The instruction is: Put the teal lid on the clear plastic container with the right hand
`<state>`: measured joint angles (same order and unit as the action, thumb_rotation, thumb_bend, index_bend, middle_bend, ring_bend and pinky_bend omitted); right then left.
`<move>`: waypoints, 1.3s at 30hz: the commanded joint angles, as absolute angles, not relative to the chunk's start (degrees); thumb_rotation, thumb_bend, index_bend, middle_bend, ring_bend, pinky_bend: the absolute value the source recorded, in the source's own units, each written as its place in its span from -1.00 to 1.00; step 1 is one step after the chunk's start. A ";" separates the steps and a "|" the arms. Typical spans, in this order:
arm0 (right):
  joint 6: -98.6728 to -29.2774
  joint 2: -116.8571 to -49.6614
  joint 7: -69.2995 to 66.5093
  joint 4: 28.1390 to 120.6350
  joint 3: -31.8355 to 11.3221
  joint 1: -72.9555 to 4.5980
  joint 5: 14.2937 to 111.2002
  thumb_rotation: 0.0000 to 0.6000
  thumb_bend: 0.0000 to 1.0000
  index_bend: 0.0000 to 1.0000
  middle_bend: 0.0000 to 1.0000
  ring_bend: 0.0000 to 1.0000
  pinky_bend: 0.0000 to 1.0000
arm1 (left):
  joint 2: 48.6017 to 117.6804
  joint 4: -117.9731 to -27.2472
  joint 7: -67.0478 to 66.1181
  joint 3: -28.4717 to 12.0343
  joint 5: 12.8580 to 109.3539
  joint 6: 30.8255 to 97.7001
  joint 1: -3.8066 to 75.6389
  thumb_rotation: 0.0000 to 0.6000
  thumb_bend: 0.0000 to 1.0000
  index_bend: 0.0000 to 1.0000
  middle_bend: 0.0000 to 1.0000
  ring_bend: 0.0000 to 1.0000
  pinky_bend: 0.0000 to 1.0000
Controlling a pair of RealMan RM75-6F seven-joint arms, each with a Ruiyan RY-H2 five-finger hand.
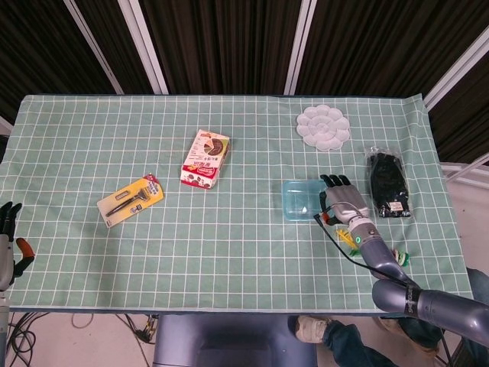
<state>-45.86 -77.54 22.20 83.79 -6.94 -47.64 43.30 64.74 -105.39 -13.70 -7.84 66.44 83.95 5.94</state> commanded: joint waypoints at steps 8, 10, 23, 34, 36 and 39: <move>-45.81 -78.61 21.66 82.47 -6.31 -47.18 43.84 1.00 -0.16 0.19 -0.84 -1.00 -1.00 | 64.76 -105.38 -13.93 -7.84 66.23 83.91 5.96 1.00 0.59 -0.88 -1.00 -1.00 -1.00; -45.81 -78.80 21.55 82.25 -6.25 -47.13 44.05 1.00 -0.16 0.19 -0.84 -1.00 -1.00 | 64.78 -105.37 -13.99 -7.83 66.22 83.92 5.97 1.00 0.59 -0.88 -1.00 -1.00 -1.00; -45.09 -80.60 21.26 80.33 -5.75 -47.01 44.51 1.00 -0.16 0.19 -0.84 -1.00 -1.00 | 64.79 -105.29 -13.99 -7.99 65.87 83.83 6.04 1.00 0.59 -0.88 -1.00 -1.00 -1.00; -47.85 -80.77 19.75 80.09 -7.72 -46.67 46.50 1.00 -0.16 -0.13 -0.85 -1.00 -1.00 | 64.77 -105.30 -13.83 -8.02 66.04 84.00 6.00 1.00 0.59 -0.88 -1.00 -1.00 -1.00; -50.15 -80.00 19.56 81.09 -8.85 -46.49 47.60 1.00 -0.16 -0.41 -0.86 -1.00 -1.00 | 64.77 -105.28 -13.76 -7.99 66.10 83.96 6.00 1.00 0.59 -0.88 -1.00 -1.00 -1.00; -53.76 -78.30 18.99 83.81 -10.82 -45.87 48.62 1.00 -0.17 -0.76 -0.90 -1.00 -1.00 | 64.76 -105.31 -13.74 -7.87 66.26 83.87 6.02 1.00 0.59 -0.88 -1.00 -1.00 -1.00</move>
<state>-51.32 -79.69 19.52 81.78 -9.18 -46.38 47.52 64.76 -105.30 -13.75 -7.88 66.25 83.87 6.02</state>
